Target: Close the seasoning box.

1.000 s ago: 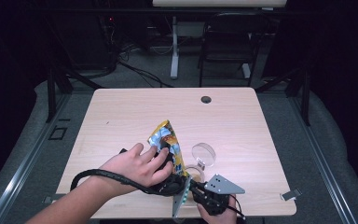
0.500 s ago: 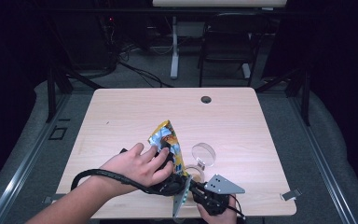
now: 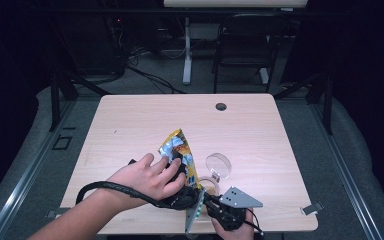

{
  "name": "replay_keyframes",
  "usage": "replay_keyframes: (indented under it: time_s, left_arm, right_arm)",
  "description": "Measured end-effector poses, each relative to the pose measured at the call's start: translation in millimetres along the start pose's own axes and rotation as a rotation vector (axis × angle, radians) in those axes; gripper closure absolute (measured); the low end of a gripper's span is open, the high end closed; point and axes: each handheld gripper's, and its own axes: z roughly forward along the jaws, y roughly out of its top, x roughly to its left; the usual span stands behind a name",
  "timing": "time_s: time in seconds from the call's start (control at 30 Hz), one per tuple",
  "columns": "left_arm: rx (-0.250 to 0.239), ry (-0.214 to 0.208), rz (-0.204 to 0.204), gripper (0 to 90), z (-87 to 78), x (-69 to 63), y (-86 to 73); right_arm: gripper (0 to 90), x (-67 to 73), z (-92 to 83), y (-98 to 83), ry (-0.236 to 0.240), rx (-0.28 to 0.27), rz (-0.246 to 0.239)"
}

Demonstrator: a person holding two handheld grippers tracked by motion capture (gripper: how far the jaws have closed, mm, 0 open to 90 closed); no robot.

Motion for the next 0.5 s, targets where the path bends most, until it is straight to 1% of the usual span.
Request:
replay_keyframes:
  time_s: [0.1, 0.2, 0.4, 0.43, 0.5]
  left_arm:
    - [0.001, -0.002, 0.000, 79.9, 0.0, -0.2, 0.1]
    - [-0.002, 0.005, -0.001, 79.9, 0.5, -0.6, -0.4]
    - [-0.006, 0.006, -0.001, 79.9, 0.2, -0.3, -1.1]
    - [0.000, -0.004, 0.000, 79.9, -0.4, 0.5, -1.0]
    - [-0.001, -0.002, 0.000, 79.9, -0.3, 0.5, -1.0]
  right_arm:
    - [87.1, 0.0, 0.3, -0.4, 0.001, -0.008, 0.011]
    - [87.1, -0.3, 0.1, -0.5, 0.000, -0.009, 0.013]
    - [87.2, -0.2, 0.0, -0.4, 0.005, -0.017, 0.022]
    - [87.1, -0.2, 0.0, -0.4, 0.005, -0.018, 0.024]
    - [87.1, -0.3, -0.2, -0.4, 0.005, -0.017, 0.026]
